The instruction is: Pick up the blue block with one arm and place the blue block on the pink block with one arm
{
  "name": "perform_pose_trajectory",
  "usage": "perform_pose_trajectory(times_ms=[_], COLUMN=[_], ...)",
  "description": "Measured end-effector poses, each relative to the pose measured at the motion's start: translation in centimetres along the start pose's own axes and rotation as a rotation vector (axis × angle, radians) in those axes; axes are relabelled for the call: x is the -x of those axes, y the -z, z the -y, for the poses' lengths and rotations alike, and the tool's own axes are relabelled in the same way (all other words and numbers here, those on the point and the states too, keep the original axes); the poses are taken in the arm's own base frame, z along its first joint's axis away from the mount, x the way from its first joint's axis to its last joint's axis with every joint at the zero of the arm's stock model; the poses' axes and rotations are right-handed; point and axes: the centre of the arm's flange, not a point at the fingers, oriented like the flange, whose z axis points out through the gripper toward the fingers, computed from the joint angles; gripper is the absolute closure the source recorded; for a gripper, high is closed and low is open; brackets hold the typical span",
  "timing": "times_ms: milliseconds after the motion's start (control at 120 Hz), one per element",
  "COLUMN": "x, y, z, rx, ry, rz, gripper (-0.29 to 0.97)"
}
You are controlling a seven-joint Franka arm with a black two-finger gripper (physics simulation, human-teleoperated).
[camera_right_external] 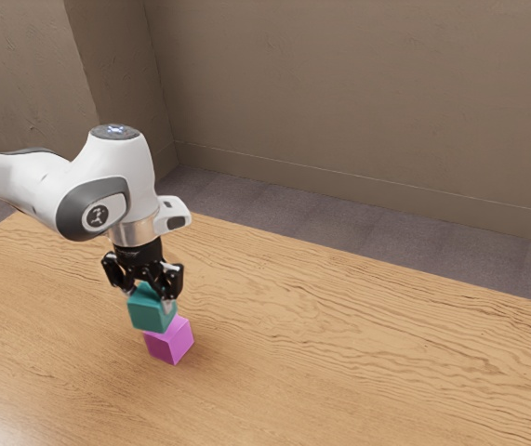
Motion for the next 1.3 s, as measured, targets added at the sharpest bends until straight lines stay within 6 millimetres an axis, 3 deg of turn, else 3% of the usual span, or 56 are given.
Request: perform_pose_trajectory(times_ms=[375,817,1300], x=[-0.7,-1.4,0.1], y=[-0.4,-0.5,-1.1], z=[0.9,0.4,-0.2], rx=[0.005,0.009,0.053], ry=[-0.050,-0.210,-0.290], rz=[-0.033,-0.092,-0.090], gripper=[0.32,0.34,0.35])
